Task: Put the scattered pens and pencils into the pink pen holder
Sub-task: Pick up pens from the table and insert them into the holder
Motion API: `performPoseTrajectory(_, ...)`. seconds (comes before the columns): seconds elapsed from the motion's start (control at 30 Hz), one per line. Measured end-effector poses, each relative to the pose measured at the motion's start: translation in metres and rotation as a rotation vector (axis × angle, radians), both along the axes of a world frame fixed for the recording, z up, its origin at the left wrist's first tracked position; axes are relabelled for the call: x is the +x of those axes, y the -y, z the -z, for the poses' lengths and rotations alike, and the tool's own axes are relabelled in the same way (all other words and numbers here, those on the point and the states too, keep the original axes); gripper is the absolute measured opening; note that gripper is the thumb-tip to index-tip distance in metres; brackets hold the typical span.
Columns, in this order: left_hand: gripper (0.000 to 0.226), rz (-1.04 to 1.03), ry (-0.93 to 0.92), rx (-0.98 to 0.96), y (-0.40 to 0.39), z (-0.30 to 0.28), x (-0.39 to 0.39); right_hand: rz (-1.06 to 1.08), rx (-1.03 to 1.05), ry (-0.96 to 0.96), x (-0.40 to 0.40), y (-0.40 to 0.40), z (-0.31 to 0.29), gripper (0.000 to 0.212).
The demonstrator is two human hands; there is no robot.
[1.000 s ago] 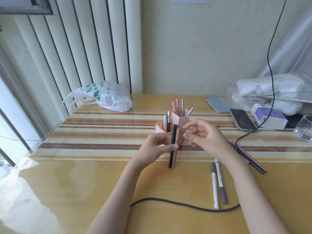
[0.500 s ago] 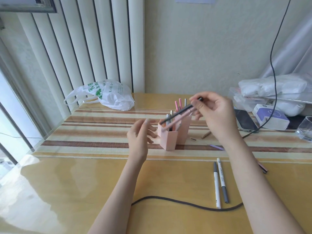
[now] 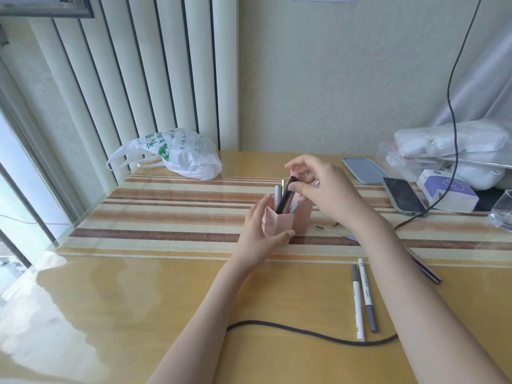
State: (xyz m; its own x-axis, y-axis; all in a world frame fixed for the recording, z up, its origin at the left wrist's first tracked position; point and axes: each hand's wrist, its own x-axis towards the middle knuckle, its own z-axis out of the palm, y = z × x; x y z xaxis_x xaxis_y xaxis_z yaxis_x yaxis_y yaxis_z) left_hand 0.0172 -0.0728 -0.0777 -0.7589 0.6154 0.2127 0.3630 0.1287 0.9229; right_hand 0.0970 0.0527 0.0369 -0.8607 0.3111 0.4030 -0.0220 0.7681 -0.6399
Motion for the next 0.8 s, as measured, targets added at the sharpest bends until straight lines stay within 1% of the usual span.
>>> performPoseTrajectory(0.07, 0.076, -0.040, -0.031, 0.050, -0.001, 0.003, -0.003, -0.022, -0.042, -0.012, 0.000, 0.000, 0.001, 0.039)
performPoseTrajectory(0.1, 0.071, -0.057, -0.048, 0.072, -0.001, 0.004, -0.005, -0.019, -0.060, -0.020, 0.001, -0.002, 0.002, 0.040)
performPoseTrajectory(0.2, 0.059, -0.087, -0.078, 0.121, -0.001, 0.003, -0.008, -0.005, -0.130, -0.036, 0.010, -0.007, 0.004, 0.030)
performPoseTrajectory(0.3, 0.057, -0.109, -0.106, 0.144, -0.003, 0.001, -0.006, -0.007, -0.196, -0.048, 0.022, -0.015, 0.011, 0.023)
performPoseTrajectory(0.33, 0.058, -0.117, -0.126, 0.139, -0.004, 0.001, -0.005, 0.025, -0.211, -0.055, 0.028, -0.019, 0.015, 0.021)
performPoseTrajectory(0.4, 0.060, -0.127, -0.189, 0.103, -0.004, 0.002, -0.003, 0.177, -0.180, -0.030, 0.041, -0.030, 0.028, 0.015)
performPoseTrajectory(0.43, 0.062, -0.131, -0.232, 0.069, -0.005, 0.002, -0.002, 0.279, -0.121, 0.026, 0.049, -0.037, 0.036, 0.011)
performPoseTrajectory(0.47, 0.063, -0.137, -0.279, 0.029, -0.005, 0.003, -0.001, 0.371, -0.046, 0.127, 0.056, -0.043, 0.043, 0.008)
performPoseTrajectory(0.5, 0.065, -0.149, -0.324, -0.014, -0.006, 0.004, 0.001, 0.444, 0.027, 0.282, 0.063, -0.047, 0.048, 0.011)
performPoseTrajectory(0.53, 0.066, -0.165, -0.361, -0.050, -0.006, 0.004, 0.003, 0.489, 0.073, 0.474, 0.068, -0.049, 0.052, 0.019)
performPoseTrajectory(0.57, 0.067, -0.182, -0.386, -0.070, -0.007, 0.004, 0.005, 0.501, 0.076, 0.662, 0.072, -0.049, 0.055, 0.028)
performPoseTrajectory(0.6, 0.068, -0.193, -0.401, -0.078, -0.007, 0.004, 0.006, 0.488, 0.037, 0.809, 0.074, -0.047, 0.057, 0.036)
performPoseTrajectory(0.63, 0.068, -0.199, -0.408, -0.079, -0.007, 0.004, 0.007, 0.466, -0.016, 0.900, 0.074, -0.043, 0.060, 0.040)
performPoseTrajectory(0.7, 0.067, -0.209, -0.416, -0.074, -0.007, 0.005, 0.007, 0.432, -0.092, 0.923, 0.072, -0.038, 0.066, 0.038)
performPoseTrajectory(0.8, 0.066, -0.225, -0.446, -0.069, -0.007, 0.006, 0.008, 0.387, -0.150, 0.908, 0.064, -0.038, 0.074, 0.023)
